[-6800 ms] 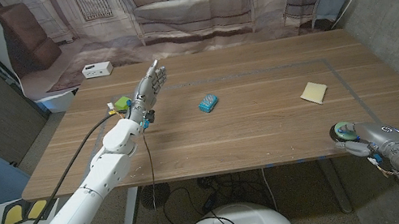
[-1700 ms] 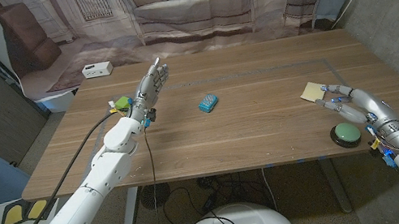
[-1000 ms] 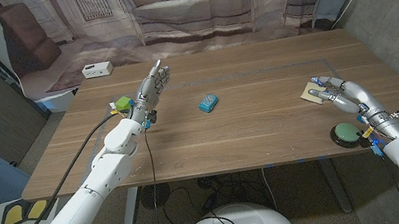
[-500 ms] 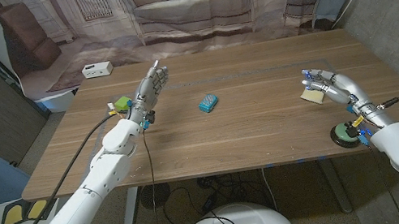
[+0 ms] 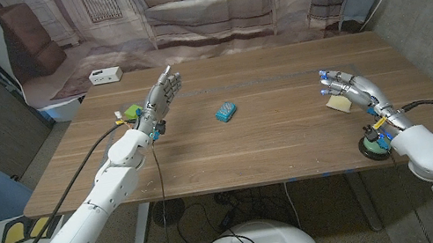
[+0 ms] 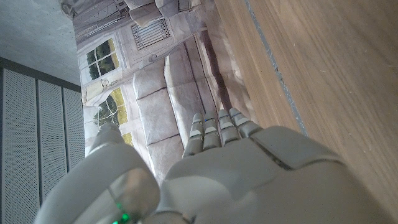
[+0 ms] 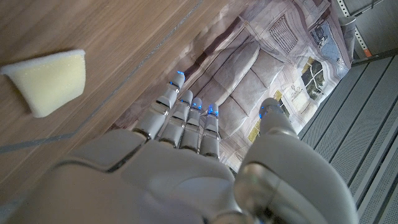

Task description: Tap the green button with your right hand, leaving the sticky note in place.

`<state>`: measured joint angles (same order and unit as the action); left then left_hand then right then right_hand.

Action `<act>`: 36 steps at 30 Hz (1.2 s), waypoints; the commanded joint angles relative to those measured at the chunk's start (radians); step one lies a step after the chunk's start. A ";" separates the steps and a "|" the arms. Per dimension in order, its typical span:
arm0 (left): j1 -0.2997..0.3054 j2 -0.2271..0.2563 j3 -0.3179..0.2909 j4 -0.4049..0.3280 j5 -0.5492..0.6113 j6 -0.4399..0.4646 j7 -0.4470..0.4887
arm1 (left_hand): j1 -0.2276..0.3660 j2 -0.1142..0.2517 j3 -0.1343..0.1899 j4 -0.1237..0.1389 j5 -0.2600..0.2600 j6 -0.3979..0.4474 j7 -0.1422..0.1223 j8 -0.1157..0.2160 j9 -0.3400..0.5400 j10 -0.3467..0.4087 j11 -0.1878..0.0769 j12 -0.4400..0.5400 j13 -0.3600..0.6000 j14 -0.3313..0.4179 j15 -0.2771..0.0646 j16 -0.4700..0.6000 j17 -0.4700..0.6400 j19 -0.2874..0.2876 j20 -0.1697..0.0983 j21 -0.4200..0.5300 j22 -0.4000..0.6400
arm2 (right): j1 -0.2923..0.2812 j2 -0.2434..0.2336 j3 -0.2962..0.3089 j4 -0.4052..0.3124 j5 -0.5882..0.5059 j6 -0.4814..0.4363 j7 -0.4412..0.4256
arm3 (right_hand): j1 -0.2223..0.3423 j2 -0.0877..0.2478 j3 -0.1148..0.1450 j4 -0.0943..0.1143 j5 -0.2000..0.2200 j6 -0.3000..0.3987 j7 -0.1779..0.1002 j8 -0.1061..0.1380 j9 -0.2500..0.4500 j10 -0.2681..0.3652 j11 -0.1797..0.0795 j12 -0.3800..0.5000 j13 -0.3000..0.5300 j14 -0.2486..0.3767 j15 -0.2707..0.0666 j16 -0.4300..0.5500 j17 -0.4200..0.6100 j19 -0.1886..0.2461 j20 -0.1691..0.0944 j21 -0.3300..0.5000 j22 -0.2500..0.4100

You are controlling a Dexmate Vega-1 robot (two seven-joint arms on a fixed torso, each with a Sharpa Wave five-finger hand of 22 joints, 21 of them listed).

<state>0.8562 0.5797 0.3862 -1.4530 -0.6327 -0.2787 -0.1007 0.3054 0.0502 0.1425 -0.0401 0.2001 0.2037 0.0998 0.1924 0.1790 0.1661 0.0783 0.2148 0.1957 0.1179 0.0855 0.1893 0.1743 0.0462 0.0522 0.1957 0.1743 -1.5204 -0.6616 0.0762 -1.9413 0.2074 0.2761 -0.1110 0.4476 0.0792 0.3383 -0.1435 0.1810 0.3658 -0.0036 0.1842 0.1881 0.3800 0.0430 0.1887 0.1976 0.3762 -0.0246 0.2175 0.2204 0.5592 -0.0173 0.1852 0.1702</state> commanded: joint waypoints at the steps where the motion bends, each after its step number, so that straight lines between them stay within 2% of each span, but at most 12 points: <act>1: -0.005 0.012 -0.007 0.007 -0.008 0.005 -0.016 | 0.005 0.011 0.000 -0.006 -0.004 0.007 0.000 0.000 0.003 0.003 -0.004 -0.003 0.002 0.005 -0.007 -0.001 0.005 -0.006 0.004 0.001 0.005 | 0.071 -0.033 -0.066 0.055 0.143 0.037 0.040 | -0.009 -0.008 0.003 -0.003 -0.003 -0.001 0.007 0.007 0.004 -0.013 0.006 0.000 0.003 -0.027 0.007 -0.012 0.004 -0.039 0.003 -0.011 0.001; 2: -0.003 0.013 -0.009 0.006 -0.009 0.004 -0.015 | 0.005 0.011 0.000 -0.006 -0.004 0.006 0.000 0.000 0.003 0.003 -0.004 -0.003 0.002 0.004 -0.008 -0.001 0.005 -0.007 0.004 0.001 0.005 | 0.075 -0.037 -0.071 0.058 0.150 0.039 0.043 | -0.010 -0.013 0.001 -0.004 -0.003 -0.001 0.008 0.008 0.004 -0.016 0.008 0.001 0.003 -0.049 0.016 -0.018 0.004 -0.069 0.006 -0.017 0.000; 4: 0.000 0.015 -0.011 0.004 -0.010 0.004 -0.014 | 0.005 0.011 0.000 -0.007 -0.004 0.007 0.001 0.000 0.003 0.004 -0.004 -0.003 0.002 0.004 -0.008 -0.002 0.005 -0.007 0.004 0.001 0.005 | 0.086 -0.043 -0.081 0.069 0.167 0.048 0.054 | -0.011 -0.017 -0.001 -0.005 -0.003 -0.001 0.009 0.009 0.004 -0.021 0.013 0.001 0.003 -0.059 0.018 -0.019 0.004 -0.092 0.006 -0.019 0.000; 5: 0.001 0.016 -0.012 0.003 -0.009 0.004 -0.013 | 0.005 0.011 0.000 -0.007 -0.004 0.008 0.000 0.000 0.003 0.004 -0.004 -0.003 0.002 0.004 -0.008 -0.001 0.005 -0.007 0.004 0.001 0.005 | 0.092 -0.044 -0.087 0.073 0.182 0.048 0.060 | -0.011 -0.021 -0.002 -0.007 -0.002 -0.002 0.008 0.010 0.004 -0.029 0.021 0.001 0.003 -0.077 0.024 -0.022 0.004 -0.140 -0.001 -0.019 -0.001; 6: 0.002 0.017 -0.013 0.002 -0.010 0.004 -0.013 | 0.005 0.011 0.000 -0.007 -0.004 0.008 0.001 0.000 0.003 0.005 -0.005 -0.002 0.002 0.005 -0.008 -0.001 0.005 -0.007 0.004 0.001 0.005 | 0.098 -0.048 -0.092 0.077 0.191 0.048 0.065 | -0.010 -0.023 -0.002 -0.008 -0.001 -0.004 0.009 0.010 0.004 -0.037 0.024 0.000 0.003 -0.090 0.026 -0.024 0.003 -0.169 -0.001 -0.022 -0.001; 7: 0.003 0.018 -0.013 0.002 -0.011 0.004 -0.012 | 0.005 0.011 -0.001 -0.007 -0.004 0.008 0.001 0.000 0.003 0.004 -0.005 -0.002 0.002 0.005 -0.008 -0.001 0.005 -0.007 0.004 0.001 0.005 | 0.104 -0.046 -0.099 0.082 0.193 0.051 0.061 | -0.010 -0.025 -0.002 -0.008 0.000 -0.011 0.009 0.009 0.004 -0.053 0.024 -0.002 0.003 -0.130 0.031 -0.034 0.001 -0.203 -0.008 -0.019 -0.001; 9: 0.004 0.019 -0.014 0.002 -0.011 0.004 -0.013 | 0.005 0.011 -0.001 -0.007 -0.004 0.008 0.002 0.000 0.003 0.004 -0.005 -0.003 0.002 0.004 -0.008 -0.001 0.005 -0.007 0.004 0.001 0.005 | 0.117 -0.058 -0.109 0.091 0.202 0.051 0.072 | -0.009 -0.031 -0.003 -0.010 0.000 -0.021 0.008 0.006 0.003 -0.075 0.025 -0.006 0.003 -0.170 0.033 -0.040 -0.002 -0.231 -0.009 -0.017 -0.002; 31: 0.004 0.024 -0.024 0.019 -0.026 -0.011 -0.039 | 0.005 0.013 -0.001 -0.009 -0.004 0.011 0.001 0.000 0.003 0.004 -0.002 -0.003 0.002 0.004 -0.008 -0.002 0.005 -0.007 0.004 0.001 0.005 | 0.264 -0.101 -0.224 0.159 0.283 0.018 0.095 | -0.008 -0.030 -0.004 -0.009 0.001 -0.049 0.013 0.001 0.003 -0.093 0.030 -0.003 0.002 -0.176 0.032 -0.028 -0.004 -0.239 -0.007 -0.007 -0.002; 33: 0.001 0.024 -0.024 0.024 -0.028 -0.013 -0.046 | 0.005 0.013 -0.001 -0.009 -0.004 0.011 0.001 0.000 0.003 0.004 -0.002 -0.003 0.002 0.004 -0.007 -0.002 0.005 -0.007 0.003 0.001 0.005 | 0.274 -0.099 -0.232 0.162 0.280 0.015 0.085 | -0.008 -0.031 -0.005 -0.008 0.000 -0.050 0.012 0.002 0.003 -0.091 0.031 0.000 0.002 -0.172 0.030 -0.024 -0.005 -0.259 -0.012 -0.012 -0.002; 36: 0.000 0.025 -0.025 0.029 -0.031 -0.015 -0.053 | 0.005 0.014 -0.001 -0.009 -0.004 0.010 0.002 0.000 0.003 0.004 0.000 -0.003 0.002 0.004 -0.008 -0.002 0.005 -0.007 0.004 0.001 0.005 | 0.288 -0.100 -0.243 0.164 0.281 0.003 0.075 | -0.005 -0.034 -0.005 -0.010 0.000 -0.051 0.012 0.006 0.003 -0.087 0.028 0.005 0.002 -0.168 0.027 -0.019 -0.008 -0.318 -0.028 -0.021 -0.002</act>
<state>0.8607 0.6020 0.3646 -1.4387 -0.6542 -0.2837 -0.1318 0.3121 0.0569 0.1383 -0.0443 0.2001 0.2036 0.0999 0.1925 0.1791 0.1661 0.0784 0.2148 0.1957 0.1179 0.0854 0.1893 0.1743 0.0462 0.0523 0.1957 0.1743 -1.2934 -0.7502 -0.1208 -1.7991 0.4667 0.3038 -0.0225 0.4385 0.0540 0.3315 -0.1502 0.1811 0.3173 0.0090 0.1842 0.1881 0.2907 0.0713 0.1847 0.1975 0.2013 0.0069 0.1903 0.2136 0.2754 -0.0358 0.1700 0.1676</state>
